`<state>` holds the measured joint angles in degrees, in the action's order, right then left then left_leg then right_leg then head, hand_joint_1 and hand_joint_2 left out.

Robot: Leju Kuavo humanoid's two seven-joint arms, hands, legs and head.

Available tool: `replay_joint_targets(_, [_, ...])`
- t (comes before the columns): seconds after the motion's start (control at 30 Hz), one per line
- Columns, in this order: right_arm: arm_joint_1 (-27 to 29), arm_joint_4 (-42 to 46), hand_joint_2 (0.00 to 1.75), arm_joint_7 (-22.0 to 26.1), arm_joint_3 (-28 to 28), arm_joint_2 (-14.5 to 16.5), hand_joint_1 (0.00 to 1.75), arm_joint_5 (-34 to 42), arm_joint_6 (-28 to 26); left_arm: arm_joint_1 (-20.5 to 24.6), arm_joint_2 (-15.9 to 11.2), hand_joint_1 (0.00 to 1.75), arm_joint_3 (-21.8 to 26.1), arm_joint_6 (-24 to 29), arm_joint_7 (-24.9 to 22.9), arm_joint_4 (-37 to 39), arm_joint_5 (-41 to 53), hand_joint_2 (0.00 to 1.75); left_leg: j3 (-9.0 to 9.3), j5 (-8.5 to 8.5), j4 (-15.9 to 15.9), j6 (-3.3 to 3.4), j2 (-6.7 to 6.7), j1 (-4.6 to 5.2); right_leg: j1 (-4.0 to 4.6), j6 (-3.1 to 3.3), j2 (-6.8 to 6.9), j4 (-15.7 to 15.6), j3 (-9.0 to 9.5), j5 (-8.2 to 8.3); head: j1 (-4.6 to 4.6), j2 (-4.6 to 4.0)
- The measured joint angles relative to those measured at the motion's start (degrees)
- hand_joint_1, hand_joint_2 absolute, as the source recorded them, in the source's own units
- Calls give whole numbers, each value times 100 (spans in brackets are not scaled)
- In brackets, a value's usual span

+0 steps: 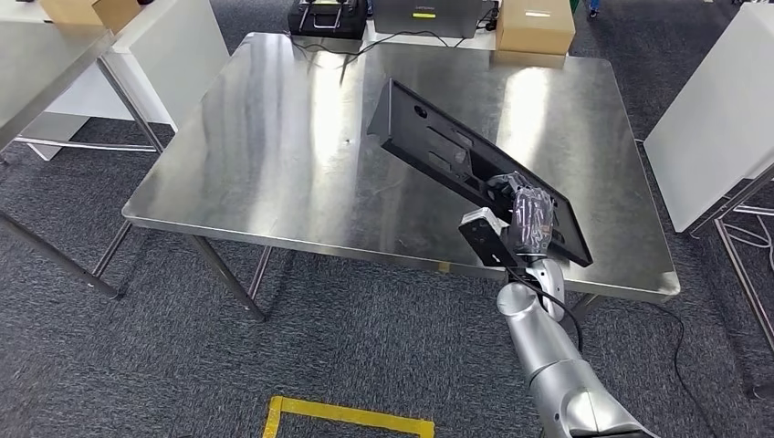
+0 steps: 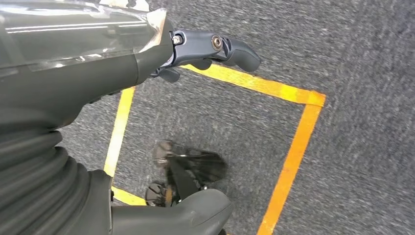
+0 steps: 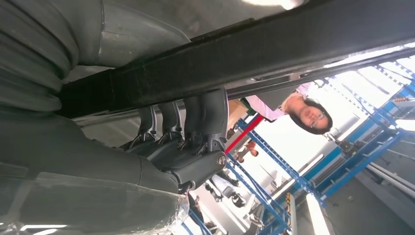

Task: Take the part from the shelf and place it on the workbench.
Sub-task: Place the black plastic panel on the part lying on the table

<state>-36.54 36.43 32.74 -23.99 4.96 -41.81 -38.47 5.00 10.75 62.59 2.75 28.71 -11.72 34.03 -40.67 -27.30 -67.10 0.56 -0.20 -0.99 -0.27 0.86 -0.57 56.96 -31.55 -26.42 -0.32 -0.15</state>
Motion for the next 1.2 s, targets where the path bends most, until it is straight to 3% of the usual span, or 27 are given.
replay_joint_targets(0.03, [-4, -3, 175, 0, 0, 12, 175, -1, 0, 1, -8, 0, 13, 4, -2, 0, 0, 175, 129, 234, 382, 63, 2, 25, 17, -14, -6, 1, 49, -41, 9, 0])
replay_joint_targets(0.07, [-10, -4, 175, 1, 1, 23, 175, -2, 0, 5, -13, 0, 20, 9, -3, 0, 0, 175, 236, 356, 672, 113, 3, 50, 25, -35, -15, -2, 74, -76, 12, 0])
replay_joint_targets(0.13, [-13, -7, 175, -1, -1, 43, 175, -10, 0, 7, -18, 0, 24, 26, -8, 1, 0, 175, 350, 371, 918, 187, 3, 97, 42, -106, -25, 7, 103, -104, 22, 0])
replay_joint_targets(0.23, [-15, -8, 175, -4, 1, 56, 175, -20, 0, 1, -5, 0, 28, 39, -11, 2, 0, 175, 519, 381, 1021, 251, 2, 83, 59, -230, -18, 159, 88, -152, 22, 0])
replay_joint_targets(0.3, [-37, -9, 175, -3, 0, 55, 175, -19, 0, 9, -1, 0, 30, 43, -12, 2, 0, 175, 610, 358, 1050, 284, 0, 56, 29, -255, -7, 668, -208, -333, 29, 0])
replay_joint_targets(0.37, [-35, -20, 175, -3, -1, 55, 175, -19, 0, 11, 3, 0, 29, 48, -12, 2, 0, 175, 653, 300, 1051, 297, -7, 53, -1, -260, -4, 1416, -689, -569, 30, 0])
replay_joint_targets(0.4, [-21, -28, 175, -4, -1, 54, 175, -19, 0, 9, 8, 0, 29, 49, -12, 2, 0, 175, 682, 266, 1051, 290, -17, 51, -18, -287, -3, 1632, -872, -624, 29, 0])
replay_joint_targets(0.43, [-9, -38, 175, -4, -1, 50, 175, -20, 0, 5, 14, 0, 29, 49, -13, 2, 0, 175, 721, 230, 1050, 276, -28, 46, -36, -330, -1, 1635, -950, -579, 32, 0])
replay_joint_targets(0.47, [-2, -44, 175, -5, -1, 47, 175, -20, 0, 3, 20, 0, 30, 49, -14, 2, 0, 175, 774, 190, 1049, 256, -40, 40, -60, -398, 4, 1401, -912, -415, 32, 0])
replay_joint_targets(0.53, [-3, -53, 175, -6, 0, 40, 175, -27, 1, 2, 26, 0, 33, 61, -16, 2, 0, 175, 891, 97, 1045, 195, -53, 31, -105, -513, 39, 581, -657, 58, 35, 0])
replay_joint_targets(0.6, [-10, -64, 175, -9, -1, 43, 175, -43, 3, 5, 25, 0, 40, 79, -21, 2, 0, 175, 940, 22, 1038, 121, -53, 38, -87, -438, 76, 63, -477, 271, 33, 0])
replay_joint_targets(0.63, [-10, -70, 175, -11, -2, 47, 175, -53, 4, 4, 25, 0, 46, 90, -27, 2, 0, 175, 932, -13, 1022, 92, -46, 47, -83, -369, 82, 2, -450, 290, 25, 0])
replay_joint_targets(0.67, [-14, -77, 175, -17, -2, 53, 175, -63, 5, 2, 22, 0, 53, 99, -38, 2, -2, 175, 924, -26, 1012, 103, -38, 50, -75, -311, 76, 0, -434, 289, 13, 0])
replay_joint_targets(0.77, [-43, -109, 175, -86, -1, 62, 175, -94, 7, -3, 14, 0, 72, 142, -114, 3, -13, 175, 942, -30, 1008, 184, -16, 42, -75, -296, 53, -1, -420, 337, -7, 0])
replay_joint_targets(0.87, [-136, -199, 175, -250, 13, 61, 175, -104, 7, 3, 18, 0, 73, 156, -173, 4, -17, 175, 972, -34, 1052, 186, 5, 37, -59, -262, 34, -2, -420, 313, -7, 0])
replay_joint_targets(1.0, [-380, -531, 175, -591, 140, 15, 175, -105, 7, 5, 9, 0, 75, 125, -278, 2, 13, 175, 999, -50, 1110, 155, 15, 36, -44, -231, 33, -2, -420, 293, -5, 0])
replay_joint_targets(1.13, [-659, -951, 175, -1085, 319, -98, 175, -152, 21, 4, -26, 0, 75, -22, -369, 2, 48, 175, 1001, -45, 1117, 52, 13, 31, -38, -224, 37, -1, -412, 292, -3, 0])
replay_joint_targets(1.2, [-766, -1132, 175, -1307, 396, -168, 175, -193, 79, 2, -42, 0, 75, -43, -389, 2, 57, 175, 1007, -42, 1116, 32, 12, 32, -39, -223, 40, -1, -399, 294, -1, 0])
